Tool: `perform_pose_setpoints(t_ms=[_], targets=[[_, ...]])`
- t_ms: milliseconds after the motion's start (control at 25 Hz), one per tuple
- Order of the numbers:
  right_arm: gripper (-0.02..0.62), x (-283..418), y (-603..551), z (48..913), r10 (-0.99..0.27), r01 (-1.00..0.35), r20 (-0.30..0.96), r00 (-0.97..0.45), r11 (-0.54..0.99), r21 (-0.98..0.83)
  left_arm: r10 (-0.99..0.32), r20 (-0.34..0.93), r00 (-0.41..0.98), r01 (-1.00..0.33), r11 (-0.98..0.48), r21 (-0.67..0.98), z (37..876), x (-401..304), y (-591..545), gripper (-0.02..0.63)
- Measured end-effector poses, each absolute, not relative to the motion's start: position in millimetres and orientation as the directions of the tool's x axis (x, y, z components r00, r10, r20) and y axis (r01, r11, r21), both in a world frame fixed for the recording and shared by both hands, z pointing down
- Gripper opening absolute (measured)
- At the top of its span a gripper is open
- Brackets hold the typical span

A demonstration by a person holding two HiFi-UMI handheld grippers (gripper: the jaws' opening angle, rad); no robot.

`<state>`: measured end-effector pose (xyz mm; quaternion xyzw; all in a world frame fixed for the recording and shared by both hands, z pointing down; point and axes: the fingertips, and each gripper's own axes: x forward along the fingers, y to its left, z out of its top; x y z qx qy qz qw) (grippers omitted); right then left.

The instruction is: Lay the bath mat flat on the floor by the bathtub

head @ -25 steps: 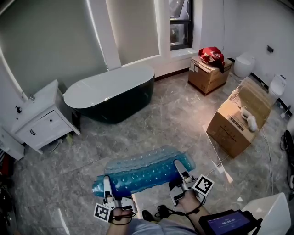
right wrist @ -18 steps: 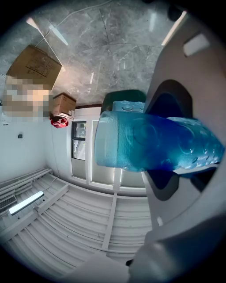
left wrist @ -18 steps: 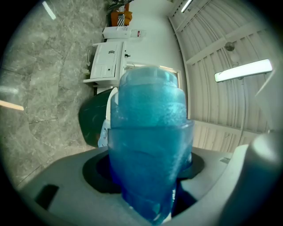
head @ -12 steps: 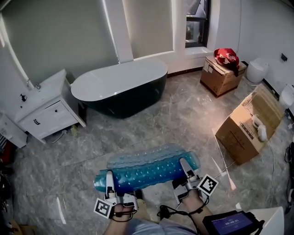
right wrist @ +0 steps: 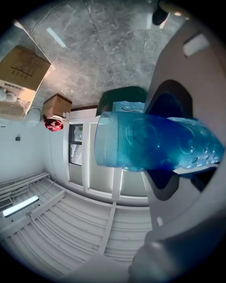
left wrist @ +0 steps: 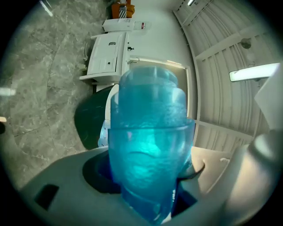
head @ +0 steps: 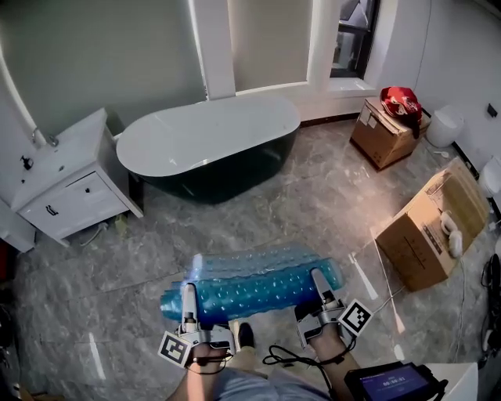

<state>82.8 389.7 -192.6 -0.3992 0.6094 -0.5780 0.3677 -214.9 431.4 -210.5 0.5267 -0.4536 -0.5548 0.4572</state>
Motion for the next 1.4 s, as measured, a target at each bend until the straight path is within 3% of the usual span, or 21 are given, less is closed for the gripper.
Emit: perform_pose_setpoints(t_ms=[280,560,1040,1400], targets=[[0.319,39,319,-200,-0.931,-0.067,0.0,-0.365,0.026,-0.997,-0.982,-0.188,0.025,0.038,-0.187,0.982,-219,-261,345,0.308],[0.319,39,280,-207,-0.951,-0.084,-0.017,-0.309,0.045,-0.995,-0.974,-0.211,0.084,0.058,-0.207,0.977,-220,-263,288,0.309],[0.319,92,185,-167,-0.985,-0.042,0.053,-0.163,-0.047,-0.998,-0.961,-0.118,0.249,0.03,-0.114,0.993,-181,-209,143,0.307],[0.316,162,93,-157,-0.995,-0.013,0.082,-0.057,-0.081,-0.997,-0.929,-0.092,0.358,0.036,-0.085,0.996,-184,-127,19,0.305]])
